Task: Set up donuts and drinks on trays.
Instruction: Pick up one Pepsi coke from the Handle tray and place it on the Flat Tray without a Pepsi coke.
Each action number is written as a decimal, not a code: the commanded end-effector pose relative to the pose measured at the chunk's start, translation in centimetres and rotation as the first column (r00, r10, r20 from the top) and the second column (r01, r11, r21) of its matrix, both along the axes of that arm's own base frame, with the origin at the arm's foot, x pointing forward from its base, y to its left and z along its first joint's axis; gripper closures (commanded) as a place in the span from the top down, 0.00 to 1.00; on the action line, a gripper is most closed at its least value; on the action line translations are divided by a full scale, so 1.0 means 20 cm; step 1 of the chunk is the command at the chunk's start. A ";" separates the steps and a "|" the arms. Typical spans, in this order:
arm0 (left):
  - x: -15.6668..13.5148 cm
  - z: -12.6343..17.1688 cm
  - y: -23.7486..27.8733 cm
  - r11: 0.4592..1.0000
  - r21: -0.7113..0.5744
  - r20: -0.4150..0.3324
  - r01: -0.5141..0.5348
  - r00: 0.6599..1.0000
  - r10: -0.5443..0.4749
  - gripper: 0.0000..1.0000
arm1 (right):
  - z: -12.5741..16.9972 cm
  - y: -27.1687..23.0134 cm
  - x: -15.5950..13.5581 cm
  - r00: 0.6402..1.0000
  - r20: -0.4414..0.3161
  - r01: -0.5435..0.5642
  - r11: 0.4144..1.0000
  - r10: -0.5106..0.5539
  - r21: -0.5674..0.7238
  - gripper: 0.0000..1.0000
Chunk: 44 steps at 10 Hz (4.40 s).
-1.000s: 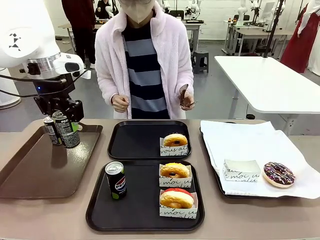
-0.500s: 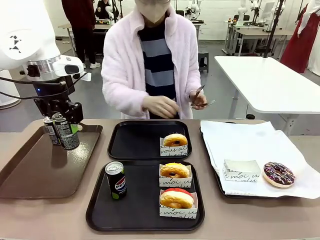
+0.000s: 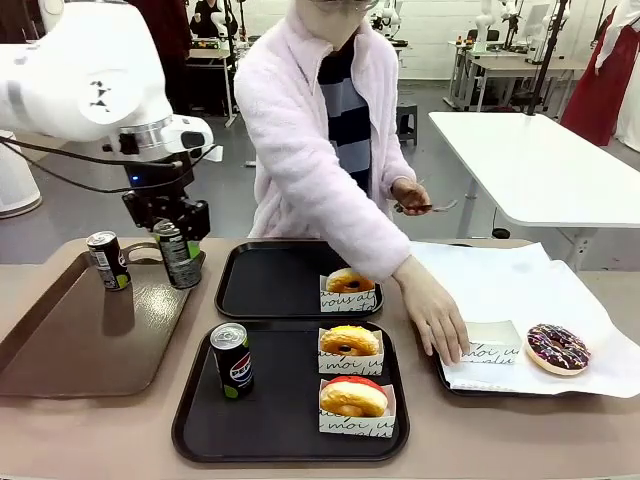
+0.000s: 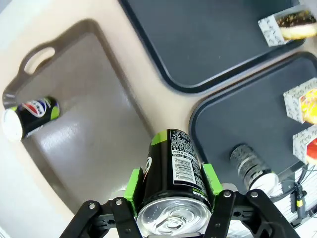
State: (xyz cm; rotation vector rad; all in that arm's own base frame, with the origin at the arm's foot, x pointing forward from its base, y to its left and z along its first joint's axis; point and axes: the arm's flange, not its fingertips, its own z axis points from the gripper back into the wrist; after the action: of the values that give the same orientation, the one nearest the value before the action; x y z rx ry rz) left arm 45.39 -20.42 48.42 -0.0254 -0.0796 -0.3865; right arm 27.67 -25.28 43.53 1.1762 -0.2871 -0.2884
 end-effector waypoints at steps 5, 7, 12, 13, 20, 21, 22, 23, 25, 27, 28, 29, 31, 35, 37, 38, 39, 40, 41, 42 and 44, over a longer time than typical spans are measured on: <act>0.03 0.04 -0.11 0.998 -0.013 -0.047 0.066 0.997 -0.067 0.59 | 0.00 0.00 0.00 1.000 0.020 0.003 1.000 -0.003 0.014 1.00; -0.37 0.20 0.17 0.967 -0.026 -0.071 0.252 0.965 -0.253 0.59 | 0.00 0.00 0.00 1.000 0.020 0.003 1.000 -0.003 0.014 1.00; -0.55 0.23 0.20 0.953 0.010 0.017 0.304 0.953 -0.304 0.59 | 0.00 0.00 0.00 1.000 0.020 0.003 1.000 -0.003 0.014 1.00; -0.54 0.24 0.19 0.953 0.014 0.019 0.303 0.953 -0.303 0.59 | 0.00 0.00 0.00 1.000 0.020 0.003 1.000 -0.003 0.014 1.00; -0.47 0.23 0.18 0.966 0.004 0.022 0.259 0.966 -0.259 0.59 | 0.00 0.00 0.00 1.000 0.020 0.003 1.000 -0.003 0.014 1.00; -0.48 0.22 0.17 0.969 0.001 0.027 0.248 0.969 -0.248 0.59 | 0.00 0.00 0.00 1.000 0.020 0.003 1.000 -0.003 0.014 1.00; -0.44 0.22 0.14 0.972 0.008 0.042 0.233 0.972 -0.233 0.59 | 0.00 0.00 0.00 1.000 0.020 0.003 1.000 -0.003 0.014 1.00; -0.40 0.22 0.10 0.977 0.016 0.070 0.214 0.974 -0.214 0.59 | 0.00 0.00 0.00 1.000 0.020 0.003 1.000 -0.003 0.014 1.00; -0.29 0.21 0.00 0.983 0.019 0.106 0.184 0.977 -0.185 0.59 | 0.00 0.00 0.00 1.000 0.020 0.003 1.000 -0.003 0.014 1.00; -0.14 0.20 -0.10 0.991 0.012 0.125 0.136 0.983 -0.136 0.59 | 0.00 0.00 0.00 1.000 0.020 0.003 1.000 -0.003 0.014 1.00; -0.08 0.19 -0.13 0.992 -0.001 0.125 0.123 0.985 -0.122 0.59 | 0.00 0.00 0.00 1.000 0.020 0.003 1.000 -0.003 0.014 1.00; -0.02 0.17 -0.17 0.993 -0.013 0.135 0.118 0.984 -0.115 0.59 | 0.00 0.00 0.00 1.000 0.020 0.003 1.000 -0.003 0.014 1.00; 0.04 0.15 -0.17 0.994 -0.024 0.104 0.109 0.989 -0.106 0.59 | 0.00 0.00 0.00 1.000 0.020 0.003 1.000 -0.003 0.014 1.00; -0.24 0.31 0.08 0.983 -0.019 0.059 0.180 0.982 -0.179 0.59 | 0.00 0.00 0.00 1.000 0.020 0.003 1.000 -0.003 0.014 1.00; -0.28 0.31 0.08 0.983 0.005 0.077 0.185 0.980 -0.185 0.59 | 0.00 0.00 0.00 1.000 0.020 0.003 1.000 -0.003 0.014 1.00; -0.24 0.29 0.06 0.985 0.007 0.067 0.175 0.982 -0.175 0.59 | 0.00 0.00 0.00 1.000 0.020 0.003 1.000 -0.003 0.014 1.00; -0.19 0.27 0.04 0.991 -0.006 0.095 0.137 0.986 -0.135 0.59 | 0.00 0.00 0.00 1.000 0.020 0.003 1.000 -0.003 0.014 1.00; -0.12 0.24 -0.01 0.991 -0.018 0.107 0.133 0.986 -0.130 0.59 | 0.00 0.00 0.00 1.000 0.020 0.003 1.000 -0.003 0.014 1.00; 0.01 0.17 -0.10 0.994 -0.024 0.104 0.106 0.989 -0.103 0.59 | 0.00 0.00 0.00 1.000 0.020 0.003 1.000 -0.003 0.014 1.00; 0.10 0.13 -0.16 0.997 -0.033 0.102 0.076 0.992 -0.072 0.59 | 0.00 0.00 0.00 1.000 0.020 0.003 1.000 -0.003 0.014 1.00; 0.34 0.02 -0.28 0.999 -0.024 0.074 0.041 0.996 -0.039 0.59 | 0.00 0.00 0.00 1.000 0.020 0.003 1.000 -0.003 0.014 1.00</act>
State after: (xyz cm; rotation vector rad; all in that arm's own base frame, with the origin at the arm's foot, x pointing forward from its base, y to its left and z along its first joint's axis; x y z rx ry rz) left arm 49.48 -24.67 48.15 -0.0671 -0.1612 -0.4638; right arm 27.66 -25.29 43.54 1.1764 -0.2873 -0.2881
